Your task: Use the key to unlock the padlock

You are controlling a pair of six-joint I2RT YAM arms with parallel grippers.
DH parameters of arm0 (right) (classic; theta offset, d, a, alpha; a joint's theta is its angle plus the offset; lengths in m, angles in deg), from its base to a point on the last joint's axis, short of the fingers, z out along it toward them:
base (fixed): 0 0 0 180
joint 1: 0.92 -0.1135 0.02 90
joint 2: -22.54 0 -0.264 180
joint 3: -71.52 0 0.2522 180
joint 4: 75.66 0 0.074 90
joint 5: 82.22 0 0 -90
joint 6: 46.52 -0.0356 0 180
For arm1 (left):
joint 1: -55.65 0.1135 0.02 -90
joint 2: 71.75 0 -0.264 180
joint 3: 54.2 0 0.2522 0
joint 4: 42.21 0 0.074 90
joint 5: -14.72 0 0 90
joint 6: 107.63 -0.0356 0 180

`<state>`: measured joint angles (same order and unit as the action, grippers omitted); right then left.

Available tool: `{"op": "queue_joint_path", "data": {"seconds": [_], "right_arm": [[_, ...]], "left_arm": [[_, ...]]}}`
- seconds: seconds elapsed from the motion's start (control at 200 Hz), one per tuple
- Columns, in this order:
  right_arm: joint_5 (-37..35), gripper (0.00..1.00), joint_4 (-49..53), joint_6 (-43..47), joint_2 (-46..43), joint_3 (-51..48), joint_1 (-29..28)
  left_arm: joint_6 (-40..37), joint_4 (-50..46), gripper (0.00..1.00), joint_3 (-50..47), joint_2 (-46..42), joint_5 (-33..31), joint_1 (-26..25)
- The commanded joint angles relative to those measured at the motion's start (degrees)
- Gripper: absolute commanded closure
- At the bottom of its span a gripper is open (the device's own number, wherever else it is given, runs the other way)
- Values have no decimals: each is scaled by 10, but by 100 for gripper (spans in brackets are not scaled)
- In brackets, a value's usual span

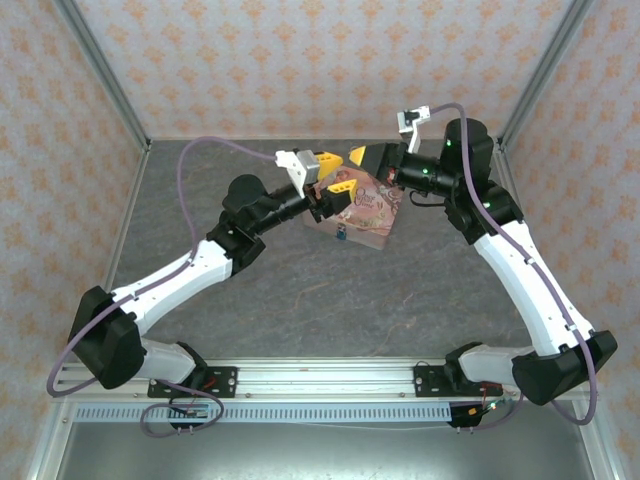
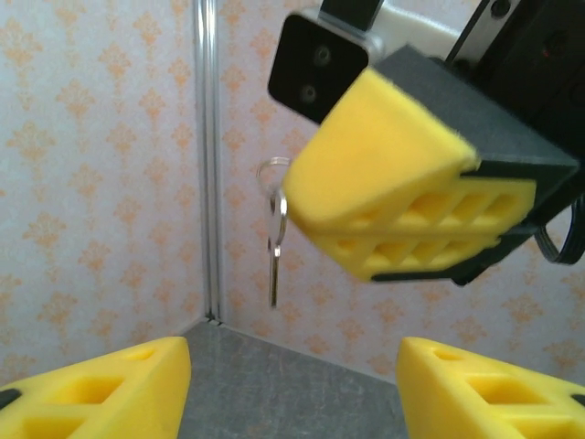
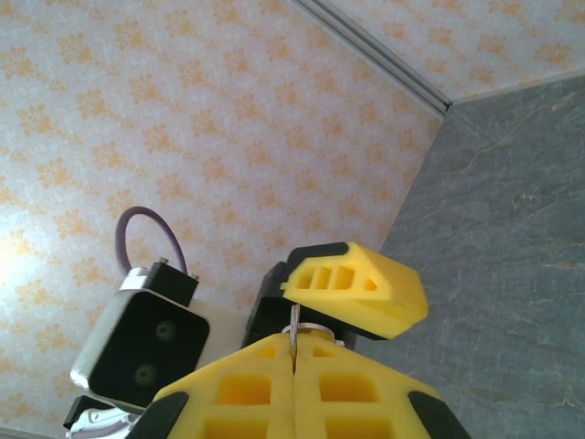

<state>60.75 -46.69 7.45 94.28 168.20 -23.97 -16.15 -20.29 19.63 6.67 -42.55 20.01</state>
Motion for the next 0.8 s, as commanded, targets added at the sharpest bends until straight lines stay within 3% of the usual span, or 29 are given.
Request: {"op": "queue_joint_path", "data": {"seconds": [0.0, 0.37, 0.696, 0.746, 0.796], "right_arm": [[23, 100, -5, -9, -5, -6, 0], [33, 100, -10, -19, -8, -24, -3], [21, 100, -6, -10, -17, -34, -3], [16, 100, 9, 13, -21, -31, -2], [10, 92, 43, 48, -23, -21, 0]], "left_arm": [[-42, -16, 41, 17, -3, 13, -4], [-51, -43, 63, 36, 0, 8, -3], [-74, -88, 100, 36, -11, -9, -3], [-87, -112, 100, 37, -17, -11, -3], [-105, -151, 100, 40, -25, -13, -3]]}}
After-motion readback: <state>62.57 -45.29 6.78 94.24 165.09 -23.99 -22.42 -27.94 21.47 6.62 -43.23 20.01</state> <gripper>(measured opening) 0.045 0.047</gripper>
